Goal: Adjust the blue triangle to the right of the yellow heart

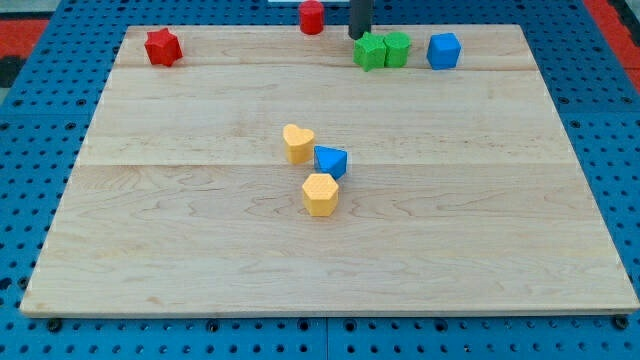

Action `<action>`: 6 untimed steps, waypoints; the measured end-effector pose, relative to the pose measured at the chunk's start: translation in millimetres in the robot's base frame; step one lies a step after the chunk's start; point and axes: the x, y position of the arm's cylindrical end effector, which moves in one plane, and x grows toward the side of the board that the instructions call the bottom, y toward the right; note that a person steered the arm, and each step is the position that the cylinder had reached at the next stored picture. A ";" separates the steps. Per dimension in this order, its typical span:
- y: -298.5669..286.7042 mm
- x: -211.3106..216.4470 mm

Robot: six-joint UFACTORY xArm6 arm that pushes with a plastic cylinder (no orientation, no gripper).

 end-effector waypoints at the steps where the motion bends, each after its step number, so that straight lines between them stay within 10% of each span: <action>1: -59.1 -1.0; 2: -96.7 40.3; 5: 47.3 257.2; 6: -1.9 284.2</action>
